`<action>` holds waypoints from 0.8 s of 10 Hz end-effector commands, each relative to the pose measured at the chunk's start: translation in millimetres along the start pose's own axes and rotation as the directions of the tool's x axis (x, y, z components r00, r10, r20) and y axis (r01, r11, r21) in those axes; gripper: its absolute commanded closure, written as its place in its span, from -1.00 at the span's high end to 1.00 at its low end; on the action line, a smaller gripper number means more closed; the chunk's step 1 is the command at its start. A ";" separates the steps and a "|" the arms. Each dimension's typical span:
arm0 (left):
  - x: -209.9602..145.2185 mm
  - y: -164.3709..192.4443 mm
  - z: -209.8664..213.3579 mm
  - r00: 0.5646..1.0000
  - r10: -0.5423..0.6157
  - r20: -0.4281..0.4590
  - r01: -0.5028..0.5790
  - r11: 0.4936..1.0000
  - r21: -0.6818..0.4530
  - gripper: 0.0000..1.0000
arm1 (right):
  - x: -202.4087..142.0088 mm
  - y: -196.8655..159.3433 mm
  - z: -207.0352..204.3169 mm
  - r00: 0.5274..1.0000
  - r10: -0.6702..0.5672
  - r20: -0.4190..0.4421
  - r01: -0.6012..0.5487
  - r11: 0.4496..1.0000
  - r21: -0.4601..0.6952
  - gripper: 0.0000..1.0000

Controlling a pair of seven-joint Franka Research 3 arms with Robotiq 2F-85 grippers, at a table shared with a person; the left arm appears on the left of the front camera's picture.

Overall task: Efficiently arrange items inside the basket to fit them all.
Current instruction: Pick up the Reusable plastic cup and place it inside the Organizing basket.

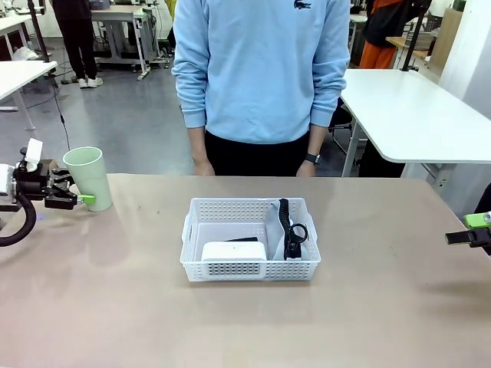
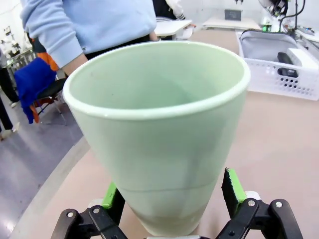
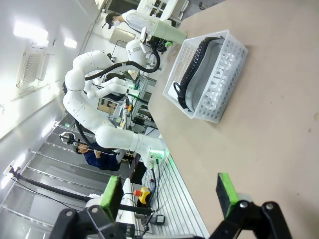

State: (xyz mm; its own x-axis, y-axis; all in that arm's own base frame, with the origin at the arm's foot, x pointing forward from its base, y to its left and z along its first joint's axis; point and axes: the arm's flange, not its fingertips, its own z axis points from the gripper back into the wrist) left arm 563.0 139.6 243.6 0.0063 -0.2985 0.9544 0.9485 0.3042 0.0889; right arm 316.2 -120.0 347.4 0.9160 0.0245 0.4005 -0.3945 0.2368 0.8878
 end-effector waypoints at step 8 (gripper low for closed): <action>11.2 14.2 -5.7 0.987 0.047 0.152 -0.045 0.999 -0.015 1.00 | -4.0 0.2 -1.0 1.000 0.022 0.001 -0.022 1.000 -0.012 1.00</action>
State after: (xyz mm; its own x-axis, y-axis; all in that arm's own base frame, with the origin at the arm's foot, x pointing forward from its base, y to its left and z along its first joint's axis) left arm 573.5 135.8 249.7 0.0006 -0.1780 0.9840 0.9503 0.3063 0.0548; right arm 316.2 -120.0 347.4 0.9160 0.0245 0.4005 -0.3945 0.2368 0.8878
